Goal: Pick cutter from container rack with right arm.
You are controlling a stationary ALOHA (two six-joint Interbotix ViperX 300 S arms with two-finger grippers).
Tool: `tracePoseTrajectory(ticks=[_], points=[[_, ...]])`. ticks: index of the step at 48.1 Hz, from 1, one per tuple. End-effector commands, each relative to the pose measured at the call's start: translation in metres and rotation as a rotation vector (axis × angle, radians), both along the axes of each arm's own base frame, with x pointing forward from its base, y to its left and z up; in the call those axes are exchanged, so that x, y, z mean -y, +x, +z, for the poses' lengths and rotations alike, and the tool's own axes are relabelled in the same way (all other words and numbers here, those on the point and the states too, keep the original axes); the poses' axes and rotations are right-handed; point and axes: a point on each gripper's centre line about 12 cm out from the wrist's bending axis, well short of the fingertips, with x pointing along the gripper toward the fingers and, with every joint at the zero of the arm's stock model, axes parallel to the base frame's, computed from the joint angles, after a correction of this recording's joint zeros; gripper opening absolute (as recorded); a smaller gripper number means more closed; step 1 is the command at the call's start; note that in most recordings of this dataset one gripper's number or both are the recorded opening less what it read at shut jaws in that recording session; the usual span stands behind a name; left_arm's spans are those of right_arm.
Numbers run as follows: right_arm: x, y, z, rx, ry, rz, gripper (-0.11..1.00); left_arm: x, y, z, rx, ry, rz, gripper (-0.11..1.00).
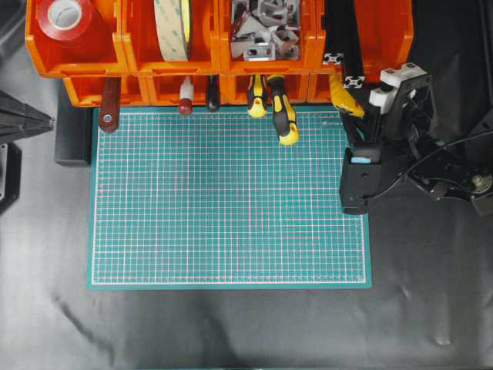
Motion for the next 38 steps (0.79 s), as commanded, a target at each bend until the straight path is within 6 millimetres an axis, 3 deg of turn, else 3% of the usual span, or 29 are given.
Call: tracePoseTrajectory(ticks=[1,4,24,38], points=[[-0.001,0.003,0.004,0.042,0.030,-0.013,0.39,0.000,0.001,0.004,0.011,0.005,-0.001,0.00],[-0.003,0.002,0.004,0.056,0.040,-0.022,0.30,0.000,0.001,0.004,0.011,0.004,-0.001,0.00],[-0.027,-0.004,0.021,0.090,0.000,-0.034,0.30,0.000,0.001,0.004,0.009,0.001,-0.001,0.00],[-0.054,-0.003,0.055,0.165,0.016,0.010,0.28,0.000,0.001,0.004,0.012,0.001,-0.001,0.00]])
